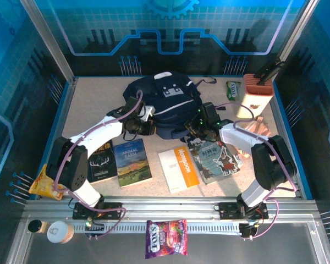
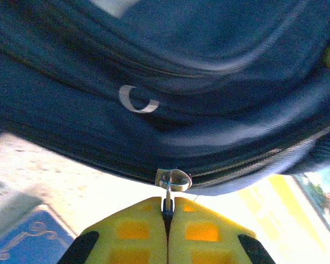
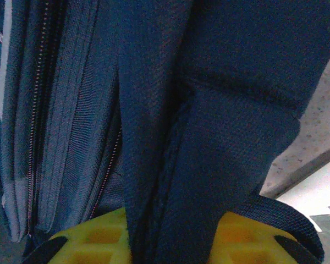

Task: Pack the student bag
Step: Unzip the student bag at the top-center of the table.

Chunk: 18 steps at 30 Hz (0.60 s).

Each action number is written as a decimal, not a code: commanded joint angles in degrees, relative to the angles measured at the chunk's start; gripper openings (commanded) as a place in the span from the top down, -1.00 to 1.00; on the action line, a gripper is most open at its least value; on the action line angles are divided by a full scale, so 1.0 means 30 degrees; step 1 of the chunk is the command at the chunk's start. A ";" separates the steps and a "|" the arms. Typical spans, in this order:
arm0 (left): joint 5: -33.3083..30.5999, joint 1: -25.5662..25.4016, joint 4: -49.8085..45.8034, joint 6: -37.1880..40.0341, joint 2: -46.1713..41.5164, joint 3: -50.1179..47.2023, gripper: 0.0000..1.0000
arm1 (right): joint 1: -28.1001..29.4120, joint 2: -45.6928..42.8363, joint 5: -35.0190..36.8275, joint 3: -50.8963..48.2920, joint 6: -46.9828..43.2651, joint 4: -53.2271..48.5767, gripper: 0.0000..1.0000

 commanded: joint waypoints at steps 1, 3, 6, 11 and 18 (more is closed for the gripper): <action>-0.2704 0.0973 0.0051 0.0842 -0.0181 -0.0006 1.00 | -0.0592 -0.0783 0.1413 0.0461 -0.1008 -0.0486 0.47; -0.3184 0.1327 0.0648 0.0700 0.0008 0.0082 1.00 | -0.0620 -0.0929 0.1410 0.0417 -0.1166 -0.0443 0.47; -0.3688 0.1957 0.1433 0.0512 0.0295 0.0305 1.00 | -0.0619 -0.1083 0.1194 0.0412 -0.1325 -0.0341 0.47; -0.3807 0.2856 0.2676 0.0267 0.1280 0.0844 1.00 | -0.0620 -0.1447 0.0716 0.0120 -0.1708 0.0325 0.47; -0.3535 0.3833 0.4783 -0.0045 0.2489 0.1339 1.00 | -0.0627 -0.1941 0.0304 0.0045 -0.2051 0.0716 0.47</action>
